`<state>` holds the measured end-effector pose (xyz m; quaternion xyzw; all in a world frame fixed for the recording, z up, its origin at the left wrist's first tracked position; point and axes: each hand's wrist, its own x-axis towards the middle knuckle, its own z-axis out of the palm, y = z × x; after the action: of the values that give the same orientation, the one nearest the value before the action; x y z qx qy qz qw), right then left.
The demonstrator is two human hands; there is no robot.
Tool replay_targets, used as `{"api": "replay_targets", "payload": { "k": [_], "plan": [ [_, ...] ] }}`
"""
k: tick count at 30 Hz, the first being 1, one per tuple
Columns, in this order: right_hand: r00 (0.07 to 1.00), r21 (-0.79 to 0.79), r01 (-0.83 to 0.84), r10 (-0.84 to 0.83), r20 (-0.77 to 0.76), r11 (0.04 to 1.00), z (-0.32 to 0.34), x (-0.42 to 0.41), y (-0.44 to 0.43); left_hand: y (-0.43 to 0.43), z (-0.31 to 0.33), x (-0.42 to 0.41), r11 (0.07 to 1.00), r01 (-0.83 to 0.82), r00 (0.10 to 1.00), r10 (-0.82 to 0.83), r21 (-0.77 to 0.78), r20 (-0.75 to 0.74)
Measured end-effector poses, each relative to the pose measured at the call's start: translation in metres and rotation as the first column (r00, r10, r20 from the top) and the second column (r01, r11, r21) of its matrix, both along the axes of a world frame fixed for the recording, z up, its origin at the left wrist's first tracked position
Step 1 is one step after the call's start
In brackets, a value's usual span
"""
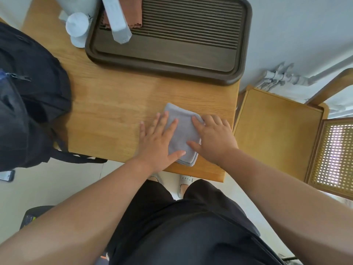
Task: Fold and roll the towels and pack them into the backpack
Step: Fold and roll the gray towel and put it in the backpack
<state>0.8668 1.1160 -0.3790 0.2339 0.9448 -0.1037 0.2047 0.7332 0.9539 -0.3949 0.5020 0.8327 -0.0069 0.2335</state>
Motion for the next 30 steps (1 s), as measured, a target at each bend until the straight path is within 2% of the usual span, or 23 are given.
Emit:
{"api": "replay_targets", "payload": {
  "k": [2,5,7,9,12,15,18,24,30],
  "plan": [
    [0.998,-0.039,0.065,-0.065,0.014,0.997,0.011,0.005,-0.008,-0.013,0.003,-0.004,0.989,-0.123,0.992,0.125,0.084,-0.019],
    [0.988,-0.196,0.154,-0.147,0.049,0.969,0.021,0.013,-0.013,-0.027,0.003,-0.012,0.977,-0.212,0.977,0.212,0.017,0.004],
    [0.982,-0.224,0.172,-0.185,-0.038,0.959,0.024,0.014,-0.008,-0.030,0.002,-0.019,0.979,-0.200,0.979,0.201,-0.027,0.023],
    [0.969,-0.238,0.177,-0.212,-0.128,0.955,0.024,0.008,0.000,-0.027,0.001,-0.026,0.981,-0.195,0.981,0.195,-0.008,0.007],
    [0.983,-0.218,0.053,-0.090,-0.161,0.975,0.024,-0.017,0.008,-0.013,0.005,-0.035,0.976,-0.217,0.976,0.217,0.000,-0.014],
    [0.990,-0.142,-0.139,0.132,-0.057,0.980,0.019,-0.048,0.013,0.006,0.007,-0.043,0.977,-0.206,0.978,0.204,-0.050,-0.029],
    [0.970,-0.099,-0.231,0.237,0.049,0.968,0.014,-0.068,0.019,0.019,0.010,-0.050,0.969,-0.229,0.972,0.232,-0.088,0.021],
    [0.951,-0.016,-0.299,0.299,0.071,0.954,0.018,-0.074,0.017,0.031,0.017,-0.054,0.958,-0.230,0.965,0.248,-0.169,0.090],
    [0.980,-0.152,-0.198,0.200,0.000,0.968,0.021,-0.062,0.014,0.022,0.018,-0.049,0.991,-0.134,0.988,0.133,0.002,0.082]
  ]
}}
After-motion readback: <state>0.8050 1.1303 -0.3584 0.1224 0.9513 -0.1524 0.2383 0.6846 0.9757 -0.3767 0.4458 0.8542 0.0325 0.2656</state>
